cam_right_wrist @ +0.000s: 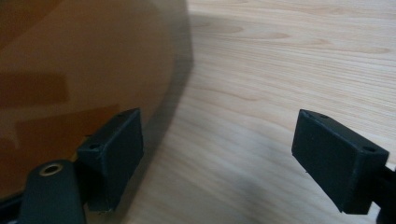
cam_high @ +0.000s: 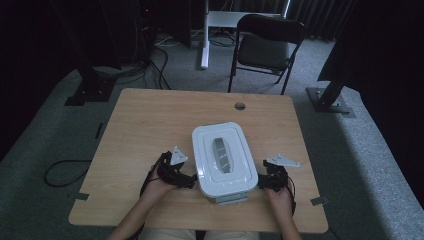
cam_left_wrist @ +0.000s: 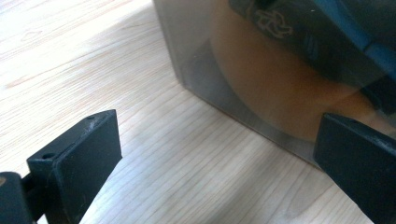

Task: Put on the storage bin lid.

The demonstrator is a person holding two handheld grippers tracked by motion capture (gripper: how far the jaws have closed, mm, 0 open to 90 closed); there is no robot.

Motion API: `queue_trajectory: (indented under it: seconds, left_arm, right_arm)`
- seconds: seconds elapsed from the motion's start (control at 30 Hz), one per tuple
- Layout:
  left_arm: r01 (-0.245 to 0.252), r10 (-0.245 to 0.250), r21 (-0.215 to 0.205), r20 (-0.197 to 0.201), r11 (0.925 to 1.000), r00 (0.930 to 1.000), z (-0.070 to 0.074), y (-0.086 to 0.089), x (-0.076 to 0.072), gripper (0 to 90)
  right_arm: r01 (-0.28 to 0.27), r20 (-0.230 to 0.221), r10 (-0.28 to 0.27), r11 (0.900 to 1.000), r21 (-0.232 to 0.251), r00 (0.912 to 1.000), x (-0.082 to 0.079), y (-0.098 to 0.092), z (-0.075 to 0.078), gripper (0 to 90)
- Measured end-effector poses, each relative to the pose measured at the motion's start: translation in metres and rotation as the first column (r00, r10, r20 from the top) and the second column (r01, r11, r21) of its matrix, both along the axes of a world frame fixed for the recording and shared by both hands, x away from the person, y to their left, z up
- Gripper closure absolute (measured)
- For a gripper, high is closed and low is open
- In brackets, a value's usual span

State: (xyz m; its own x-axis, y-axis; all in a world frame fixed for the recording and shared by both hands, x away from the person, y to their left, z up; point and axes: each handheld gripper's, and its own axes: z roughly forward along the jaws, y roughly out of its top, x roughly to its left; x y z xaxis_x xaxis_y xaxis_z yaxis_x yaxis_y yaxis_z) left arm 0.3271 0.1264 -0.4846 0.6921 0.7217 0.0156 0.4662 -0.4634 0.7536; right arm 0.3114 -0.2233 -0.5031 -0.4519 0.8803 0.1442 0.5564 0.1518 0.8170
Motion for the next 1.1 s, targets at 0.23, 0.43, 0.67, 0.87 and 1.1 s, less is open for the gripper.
queue_trajectory:
  seconds: [0.23, 0.43, 0.67, 0.87, 1.1]
  left_arm:
    - [-0.014, 0.014, -0.007, 0.007, 0.9999, 0.9999, 0.0, 0.009, 0.001, 1.7]
    - [-0.012, 0.013, -0.009, 0.007, 0.9999, 0.9999, 0.001, 0.015, -0.001, 1.7]
    - [-0.02, 0.02, -0.037, -0.004, 0.9991, 0.9998, 0.0, 0.024, 0.0, 1.7]
    - [-0.009, 0.009, -0.055, -0.013, 0.9985, 0.9999, 0.0, 0.033, 0.0, 1.7]
    - [-0.006, 0.004, -0.065, -0.021, 0.9979, 0.9998, 0.0, 0.041, -0.004, 1.7]
  right_arm:
    - [0.018, 0.019, -0.017, 0.999, -0.028, 0.9997, -0.012, 0.013, 0.002, 16.9]
    - [-0.027, 0.005, 0.027, 1.0, 0.002, 0.9996, -0.015, 0.015, -0.001, 17.3]
    - [-0.032, 0.016, 0.032, 0.999, 0.001, 0.9993, -0.008, 0.012, -0.001, 12.7]
    - [-0.022, 0.039, 0.023, 0.999, -0.026, 0.999, -0.002, 0.013, -0.001, 12.7]
    - [-0.004, 0.046, 0.004, 1.0, -0.015, 0.9989, -0.001, 0.011, -0.001, 12.7]
